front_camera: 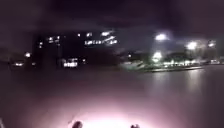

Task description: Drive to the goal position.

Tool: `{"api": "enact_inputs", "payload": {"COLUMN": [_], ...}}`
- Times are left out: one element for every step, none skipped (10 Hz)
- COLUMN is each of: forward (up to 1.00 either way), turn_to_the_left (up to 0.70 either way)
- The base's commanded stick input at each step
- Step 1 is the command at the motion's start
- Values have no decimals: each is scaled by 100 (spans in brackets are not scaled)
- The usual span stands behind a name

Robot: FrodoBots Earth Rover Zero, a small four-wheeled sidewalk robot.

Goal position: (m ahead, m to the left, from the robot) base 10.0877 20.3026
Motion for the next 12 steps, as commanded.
{"api": "enact_inputs", "payload": {"forward": [93,93,93,93,93,93,93,93,93,93,93,93], "turn_to_the_left": [37,37,37,20,0,0,0,0,3,37,37,37]}}
